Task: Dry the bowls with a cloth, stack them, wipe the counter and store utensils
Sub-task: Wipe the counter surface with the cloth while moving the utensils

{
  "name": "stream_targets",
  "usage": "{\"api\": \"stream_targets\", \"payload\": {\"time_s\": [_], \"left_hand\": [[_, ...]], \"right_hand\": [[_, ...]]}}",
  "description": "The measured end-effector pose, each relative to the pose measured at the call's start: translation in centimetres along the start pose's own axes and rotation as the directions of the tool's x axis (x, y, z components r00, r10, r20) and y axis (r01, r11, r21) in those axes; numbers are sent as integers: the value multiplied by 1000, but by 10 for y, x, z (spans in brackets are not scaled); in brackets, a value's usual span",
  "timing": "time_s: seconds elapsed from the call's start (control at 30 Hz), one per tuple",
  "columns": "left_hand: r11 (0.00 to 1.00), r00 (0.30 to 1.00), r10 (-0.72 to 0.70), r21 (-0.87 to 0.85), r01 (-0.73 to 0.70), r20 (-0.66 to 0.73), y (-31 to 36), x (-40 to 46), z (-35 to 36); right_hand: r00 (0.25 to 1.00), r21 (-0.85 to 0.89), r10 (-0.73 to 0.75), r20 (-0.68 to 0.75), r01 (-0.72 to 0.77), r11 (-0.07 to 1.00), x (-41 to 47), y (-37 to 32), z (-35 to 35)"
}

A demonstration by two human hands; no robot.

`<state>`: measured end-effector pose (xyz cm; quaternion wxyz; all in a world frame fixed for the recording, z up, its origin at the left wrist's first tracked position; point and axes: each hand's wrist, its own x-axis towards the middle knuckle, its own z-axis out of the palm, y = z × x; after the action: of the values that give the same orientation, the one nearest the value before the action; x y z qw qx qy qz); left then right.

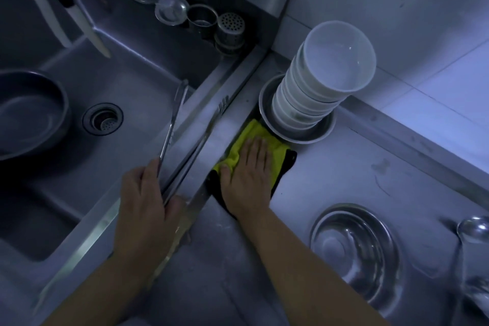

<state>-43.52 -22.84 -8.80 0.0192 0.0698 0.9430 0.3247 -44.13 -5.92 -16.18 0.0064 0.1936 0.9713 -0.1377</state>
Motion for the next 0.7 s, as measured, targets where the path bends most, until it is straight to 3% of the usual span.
{"api": "stream_targets", "payload": {"time_s": [0.17, 0.37, 0.7], "left_hand": [[1000, 1000, 7, 27, -7, -7, -19, 6, -12], [1000, 1000, 6, 13, -6, -21, -45, -1, -33], [1000, 999, 16, -10, -16, -40, -87, -25, -83]], "right_hand": [[999, 199, 14, -34, -7, 980, 42, -25, 1], [999, 150, -3, -53, 11, 989, 51, -35, 2], [993, 146, -118, -12, 119, 982, -81, -99, 22]]}}
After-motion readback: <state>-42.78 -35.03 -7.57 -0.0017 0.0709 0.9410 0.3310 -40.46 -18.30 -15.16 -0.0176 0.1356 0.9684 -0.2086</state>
